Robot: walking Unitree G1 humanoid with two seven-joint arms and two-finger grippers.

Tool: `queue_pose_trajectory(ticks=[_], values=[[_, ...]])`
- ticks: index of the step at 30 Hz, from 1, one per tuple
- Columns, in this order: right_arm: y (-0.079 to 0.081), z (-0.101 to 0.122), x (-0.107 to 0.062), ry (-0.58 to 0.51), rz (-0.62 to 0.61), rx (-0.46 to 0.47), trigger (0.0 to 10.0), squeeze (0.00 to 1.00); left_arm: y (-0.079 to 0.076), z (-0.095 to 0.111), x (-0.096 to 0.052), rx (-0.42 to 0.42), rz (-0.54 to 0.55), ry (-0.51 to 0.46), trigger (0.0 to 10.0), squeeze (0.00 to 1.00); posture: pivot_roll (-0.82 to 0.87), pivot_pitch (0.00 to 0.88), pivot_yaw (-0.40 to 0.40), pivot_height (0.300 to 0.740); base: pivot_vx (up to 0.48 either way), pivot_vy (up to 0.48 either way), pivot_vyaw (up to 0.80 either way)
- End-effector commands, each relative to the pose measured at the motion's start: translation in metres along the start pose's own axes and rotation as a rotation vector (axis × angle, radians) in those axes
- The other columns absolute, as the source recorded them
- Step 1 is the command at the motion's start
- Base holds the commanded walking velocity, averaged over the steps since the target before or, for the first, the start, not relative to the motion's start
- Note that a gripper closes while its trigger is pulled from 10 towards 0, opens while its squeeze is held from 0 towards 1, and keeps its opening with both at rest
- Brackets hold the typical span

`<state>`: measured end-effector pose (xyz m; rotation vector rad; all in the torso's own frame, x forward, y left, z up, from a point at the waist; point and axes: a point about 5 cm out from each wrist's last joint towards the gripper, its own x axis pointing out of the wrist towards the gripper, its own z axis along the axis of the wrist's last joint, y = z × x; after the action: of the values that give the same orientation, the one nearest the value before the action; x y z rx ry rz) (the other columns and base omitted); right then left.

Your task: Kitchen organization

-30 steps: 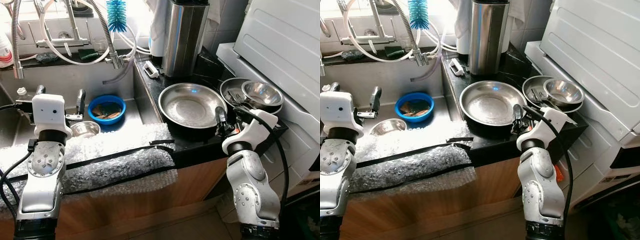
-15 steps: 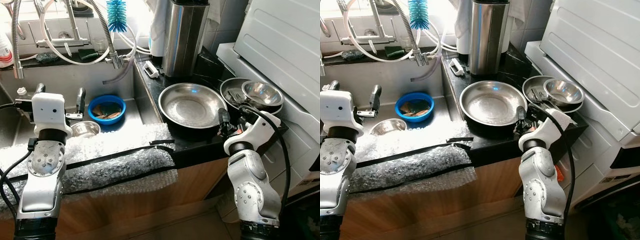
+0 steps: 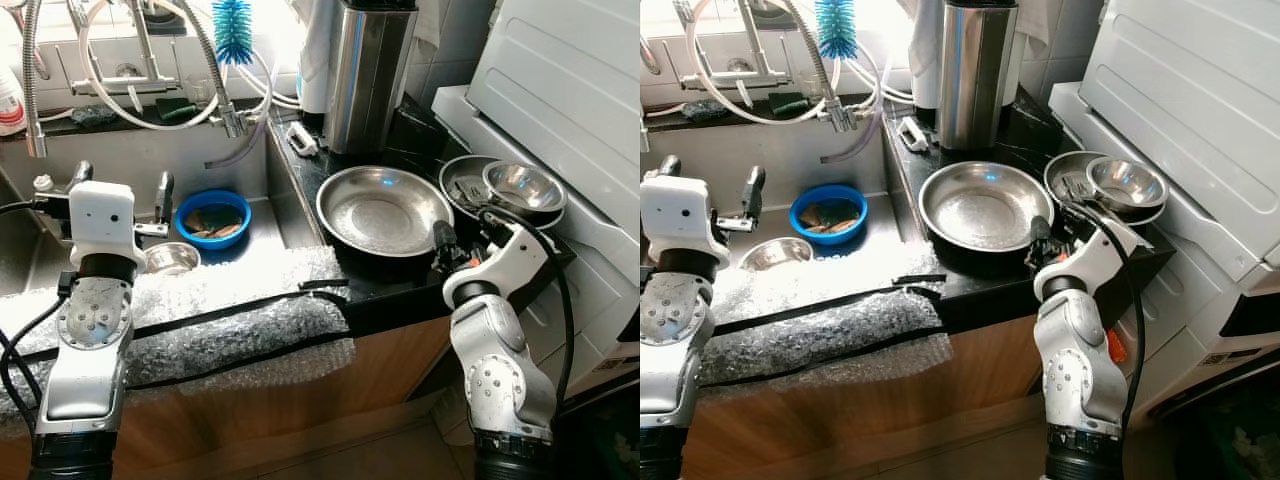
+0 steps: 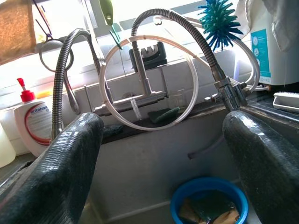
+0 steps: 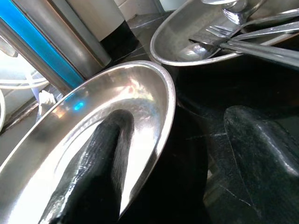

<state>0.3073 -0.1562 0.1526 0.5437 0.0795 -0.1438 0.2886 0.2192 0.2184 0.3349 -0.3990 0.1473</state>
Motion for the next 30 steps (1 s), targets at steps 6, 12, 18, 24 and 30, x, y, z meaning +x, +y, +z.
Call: queue_pose_trajectory(ticks=[6, 12, 18, 24, 30], values=[[0.005, 0.004, 0.005, 0.003, 0.006, 0.028, 10.0, 0.0, -0.004, 0.005, 0.003, -0.004, -0.009, -0.025, 10.0, 0.0, -0.06, 0.0, -0.063, 0.727, 0.0, 0.0, 0.0], [0.007, 0.001, 0.008, 0.022, 0.002, 0.044, 10.0, 0.0, -0.005, 0.004, 0.002, -0.002, -0.009, -0.021, 10.0, 0.0, -0.06, 0.0, -0.065, 0.727, 0.0, 0.0, 0.0], [0.006, -0.002, 0.009, 0.043, -0.005, 0.083, 8.5, 0.0, -0.006, 0.003, 0.002, -0.004, -0.017, -0.019, 10.0, 0.0, -0.06, 0.0, -0.064, 0.727, 0.0, 0.0, 0.0], [0.003, -0.007, 0.01, 0.071, -0.03, 0.117, 2.6, 0.0, -0.007, 0.004, 0.004, -0.001, -0.022, -0.024, 10.0, 0.0, -0.05, 0.0, -0.062, 0.727, 0.0, 0.0, 0.0], [0.005, -0.007, 0.011, 0.074, -0.018, 0.124, 0.0, 0.0, -0.008, 0.004, 0.004, 0.001, -0.025, -0.024, 10.0, 0.0, -0.05, 0.0, -0.062, 0.727, 0.0, 0.0, 0.0]])
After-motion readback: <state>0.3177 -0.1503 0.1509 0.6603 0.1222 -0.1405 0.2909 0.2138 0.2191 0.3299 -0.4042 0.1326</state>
